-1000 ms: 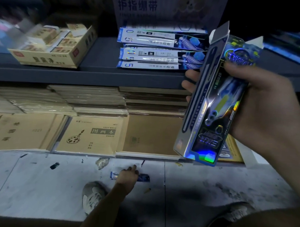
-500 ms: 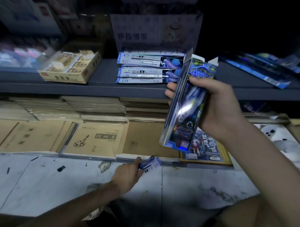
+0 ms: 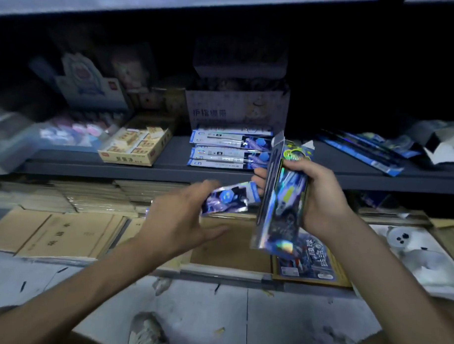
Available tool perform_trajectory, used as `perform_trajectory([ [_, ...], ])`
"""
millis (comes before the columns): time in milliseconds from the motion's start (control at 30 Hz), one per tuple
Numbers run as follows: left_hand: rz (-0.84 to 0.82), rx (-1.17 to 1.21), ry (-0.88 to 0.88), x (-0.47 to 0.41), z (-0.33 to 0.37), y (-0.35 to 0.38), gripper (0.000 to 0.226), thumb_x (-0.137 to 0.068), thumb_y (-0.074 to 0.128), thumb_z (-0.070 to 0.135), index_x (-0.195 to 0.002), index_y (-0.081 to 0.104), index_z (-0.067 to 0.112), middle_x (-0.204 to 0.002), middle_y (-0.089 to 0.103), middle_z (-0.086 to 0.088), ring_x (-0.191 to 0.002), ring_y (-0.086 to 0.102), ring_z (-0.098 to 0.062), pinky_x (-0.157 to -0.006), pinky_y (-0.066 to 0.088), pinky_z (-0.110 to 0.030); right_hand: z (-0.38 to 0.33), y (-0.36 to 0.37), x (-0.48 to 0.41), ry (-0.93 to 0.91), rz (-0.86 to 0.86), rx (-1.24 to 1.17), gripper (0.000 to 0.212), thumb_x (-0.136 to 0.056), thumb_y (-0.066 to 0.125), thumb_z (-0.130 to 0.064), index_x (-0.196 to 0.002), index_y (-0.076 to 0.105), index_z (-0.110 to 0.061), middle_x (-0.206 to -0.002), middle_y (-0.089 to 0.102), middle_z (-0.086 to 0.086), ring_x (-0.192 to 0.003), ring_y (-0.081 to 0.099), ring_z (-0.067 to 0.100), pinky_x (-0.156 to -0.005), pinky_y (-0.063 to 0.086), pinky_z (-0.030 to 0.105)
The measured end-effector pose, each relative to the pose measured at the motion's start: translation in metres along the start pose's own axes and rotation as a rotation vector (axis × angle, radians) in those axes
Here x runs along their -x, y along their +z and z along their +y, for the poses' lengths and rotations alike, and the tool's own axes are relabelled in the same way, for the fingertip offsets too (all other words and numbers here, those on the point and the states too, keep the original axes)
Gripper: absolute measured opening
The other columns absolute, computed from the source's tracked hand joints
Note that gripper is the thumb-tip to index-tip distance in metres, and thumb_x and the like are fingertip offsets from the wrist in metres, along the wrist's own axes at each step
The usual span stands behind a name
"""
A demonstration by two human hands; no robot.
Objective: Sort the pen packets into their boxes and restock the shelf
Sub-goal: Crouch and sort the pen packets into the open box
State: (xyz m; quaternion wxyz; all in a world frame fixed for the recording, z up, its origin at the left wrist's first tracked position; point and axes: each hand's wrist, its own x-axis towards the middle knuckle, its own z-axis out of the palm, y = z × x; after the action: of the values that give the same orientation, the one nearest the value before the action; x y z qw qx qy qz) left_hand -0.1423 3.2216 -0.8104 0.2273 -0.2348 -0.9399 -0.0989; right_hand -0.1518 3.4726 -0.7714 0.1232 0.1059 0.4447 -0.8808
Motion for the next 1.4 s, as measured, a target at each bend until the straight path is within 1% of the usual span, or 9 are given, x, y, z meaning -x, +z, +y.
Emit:
perform_trajectory([
  [67, -0.022, -0.081, 0.046, -0.029, -0.004, -0.007, 0.095, -0.065, 0.074, 0.08, -0.14, 0.048, 0.027, -0.109, 0.071, 0.003, -0.094, 0.07, -0.027, -0.073, 0.054, -0.035, -0.002, -0.002, 0.002, -0.028, 0.015, 0.028, 0.035, -0.099, 0.05, -0.016, -0.123, 0.069, 0.001, -0.119, 0.075, 0.022, -0.114, 0.072, 0.035, -0.105, 0.053, 0.048],
  [167, -0.08, -0.266, 0.115, -0.07, -0.007, -0.002, 0.128, -0.061, 0.063, 0.092, -0.157, 0.028, 0.014, -0.111, 0.062, -0.005, -0.096, 0.063, -0.031, -0.083, 0.051, -0.042, -0.004, -0.004, 0.001, -0.037, 0.058, 0.047, 0.04, -0.095, 0.058, -0.019, -0.127, 0.069, 0.003, -0.124, 0.073, 0.024, -0.118, 0.069, 0.04, -0.108, 0.051, 0.054],
  [333, -0.115, -0.463, 0.162, -0.118, -0.009, 0.01, 0.15, -0.053, 0.041, 0.106, -0.163, 0.008, 0.008, -0.111, 0.05, -0.005, -0.097, 0.052, -0.026, -0.089, 0.042, -0.041, -0.006, -0.009, 0.0, -0.035, 0.021, -0.011, 0.043, -0.097, 0.053, -0.016, -0.135, 0.062, 0.002, -0.121, 0.074, 0.022, -0.115, 0.072, 0.036, -0.108, 0.049, 0.049],
  [500, -0.125, -0.413, 0.161, -0.137, -0.024, 0.019, 0.144, -0.056, 0.021, 0.11, -0.157, 0.025, 0.009, -0.112, 0.048, -0.003, -0.098, 0.05, -0.027, -0.09, 0.039, -0.042, -0.005, -0.011, -0.002, -0.002, 0.013, -0.041, 0.045, -0.097, 0.053, -0.016, -0.138, 0.059, 0.003, -0.122, 0.074, 0.022, -0.116, 0.072, 0.034, -0.102, 0.053, 0.045],
  [833, 0.014, -0.299, 0.082, -0.14, -0.04, 0.046, 0.1, -0.081, 0.015, 0.096, -0.132, 0.055, 0.019, -0.107, 0.045, -0.008, -0.096, 0.043, -0.029, -0.086, 0.038, -0.044, -0.002, -0.011, -0.006, -0.007, 0.012, -0.028, 0.064, -0.079, 0.064, -0.021, -0.138, 0.058, 0.003, -0.12, 0.075, 0.021, -0.113, 0.073, 0.033, -0.097, 0.053, 0.046],
  [1033, -0.051, -0.239, 0.084, -0.143, -0.04, 0.052, 0.089, -0.09, 0.011, 0.086, -0.137, 0.05, 0.021, -0.115, 0.056, -0.004, -0.106, 0.054, -0.028, -0.098, 0.036, -0.047, -0.001, -0.011, -0.007, -0.019, 0.01, -0.016, 0.066, -0.076, 0.066, -0.023, -0.136, 0.06, 0.002, -0.12, 0.075, 0.021, -0.114, 0.073, 0.034, -0.104, 0.051, 0.049],
  [1167, -0.072, -0.22, 0.104, -0.14, -0.036, 0.051, 0.099, -0.085, 0.012, 0.092, -0.142, 0.047, 0.018, -0.122, 0.059, -0.002, -0.109, 0.054, -0.027, -0.096, 0.041, -0.045, -0.001, -0.01, -0.007, -0.032, 0.018, 0.005, 0.061, -0.077, 0.066, -0.023, -0.132, 0.063, 0.002, -0.119, 0.075, 0.02, -0.114, 0.073, 0.033, -0.11, 0.048, 0.051],
  [1333, -0.147, -0.257, 0.159, -0.132, -0.031, 0.043, 0.133, -0.058, 0.023, 0.11, -0.151, 0.036, 0.015, -0.126, 0.052, 0.0, -0.109, 0.049, -0.025, -0.095, 0.042, -0.043, -0.001, -0.008, -0.005, -0.038, 0.029, 0.007, 0.061, -0.079, 0.065, -0.023, -0.134, 0.062, 0.004, -0.12, 0.075, 0.019, -0.113, 0.073, 0.033, -0.11, 0.048, 0.05],
  [1400, -0.143, -0.26, 0.169, -0.13, -0.029, 0.041, 0.137, -0.054, 0.03, 0.111, -0.151, 0.035, 0.014, -0.124, 0.051, 0.001, -0.108, 0.05, -0.024, -0.095, 0.042, -0.043, -0.001, -0.008, -0.005, -0.044, 0.037, 0.015, 0.062, -0.079, 0.065, -0.022, -0.135, 0.06, 0.004, -0.119, 0.075, 0.019, -0.112, 0.074, 0.032, -0.109, 0.049, 0.049],
])
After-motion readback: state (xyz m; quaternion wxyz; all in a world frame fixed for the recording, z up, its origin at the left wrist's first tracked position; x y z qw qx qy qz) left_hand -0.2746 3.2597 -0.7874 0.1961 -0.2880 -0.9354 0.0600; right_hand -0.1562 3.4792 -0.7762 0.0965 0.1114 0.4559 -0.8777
